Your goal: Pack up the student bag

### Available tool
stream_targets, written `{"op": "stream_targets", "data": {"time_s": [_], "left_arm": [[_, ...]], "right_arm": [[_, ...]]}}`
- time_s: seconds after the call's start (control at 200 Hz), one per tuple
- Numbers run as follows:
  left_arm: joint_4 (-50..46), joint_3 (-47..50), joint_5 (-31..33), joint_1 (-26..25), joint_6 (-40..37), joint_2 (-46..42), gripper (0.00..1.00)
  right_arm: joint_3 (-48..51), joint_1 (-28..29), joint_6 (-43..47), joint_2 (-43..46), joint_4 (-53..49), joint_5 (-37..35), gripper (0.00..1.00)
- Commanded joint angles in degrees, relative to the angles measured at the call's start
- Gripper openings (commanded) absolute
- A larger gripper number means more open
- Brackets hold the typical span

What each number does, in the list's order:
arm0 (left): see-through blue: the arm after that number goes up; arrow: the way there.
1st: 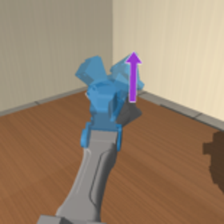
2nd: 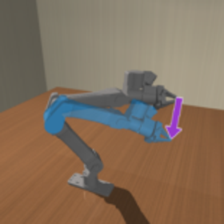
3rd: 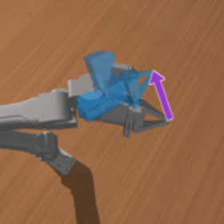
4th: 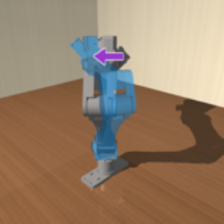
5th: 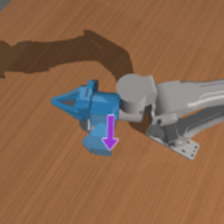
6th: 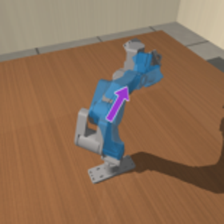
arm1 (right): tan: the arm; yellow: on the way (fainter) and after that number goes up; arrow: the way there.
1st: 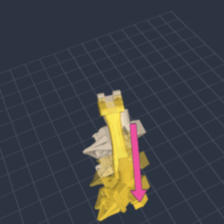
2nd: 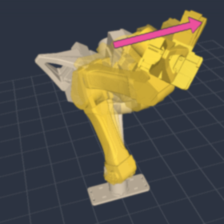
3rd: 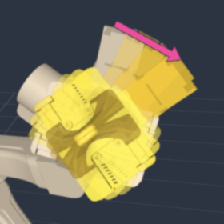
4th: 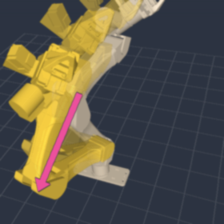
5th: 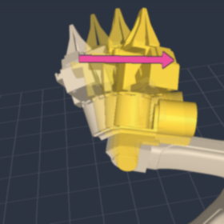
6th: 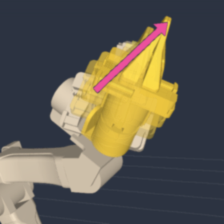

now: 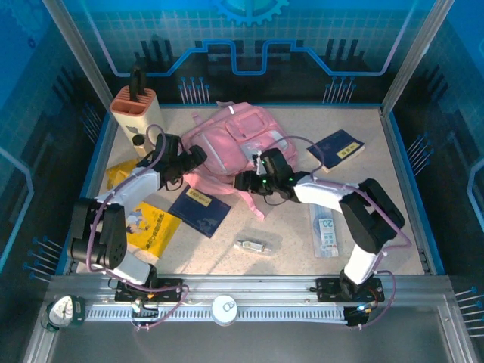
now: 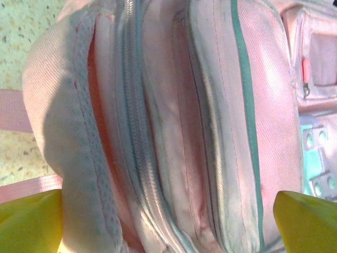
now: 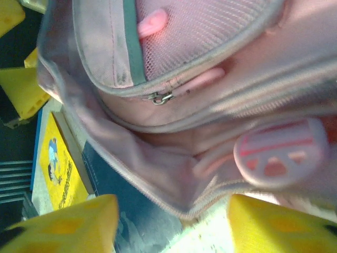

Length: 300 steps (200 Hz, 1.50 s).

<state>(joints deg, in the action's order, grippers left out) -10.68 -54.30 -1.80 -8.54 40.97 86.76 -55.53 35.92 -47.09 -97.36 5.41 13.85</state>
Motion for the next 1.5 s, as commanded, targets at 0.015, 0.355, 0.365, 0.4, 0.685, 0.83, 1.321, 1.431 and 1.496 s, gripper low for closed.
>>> {"op": "stream_targets", "data": {"time_s": [0.015, 0.355, 0.365, 0.4, 0.685, 0.83, 1.321, 1.431, 1.496], "left_arm": [[-1.59, 2.45, -3.95, -0.41, -1.36, -7.89, 0.99], [2.61, 9.65, -1.2, -16.92, 6.84, -17.27, 0.99], [2.66, 9.79, -0.82, -17.58, 7.19, -17.16, 0.99], [3.59, 10.07, 0.29, -19.66, 8.52, -16.73, 0.99], [11.22, 7.89, 2.9, -29.81, 12.41, -7.08, 0.99], [14.0, 6.37, 3.44, -31.96, 13.17, -1.78, 0.99], [14.35, 2.74, 8.31, -33.66, -0.24, 6.51, 0.81], [13.2, 1.03, 10.72, -33.48, -6.44, 8.42, 0.76], [13.45, 0.29, 10.96, -32.84, -9.53, 9.29, 0.72]], "right_arm": [[3.35, -2.61, 2.02, 9.79, -2.8, -1.59, 0.75], [12.67, -19.16, -0.61, 17.26, -5.55, 4.9, 1.0], [12.71, -19.54, -0.87, 17.09, -5.42, 5.19, 1.0], [12.72, -20.58, -1.55, 16.24, -4.88, 5.82, 1.0], [12.12, -23.0, -11.43, 6.03, 8.69, 10.59, 0.89], [11.13, -21.08, -14.6, 1.54, 13.78, 8.35, 0.77], [6.98, -19.73, -16.66, -5.66, 20.42, 6.3, 0.19], [7.03, -19.66, -15.19, -2.48, 18.78, 5.34, 0.07], [6.9, -19.7, -14.08, -0.29, 17.53, 4.99, 0.04]]}}
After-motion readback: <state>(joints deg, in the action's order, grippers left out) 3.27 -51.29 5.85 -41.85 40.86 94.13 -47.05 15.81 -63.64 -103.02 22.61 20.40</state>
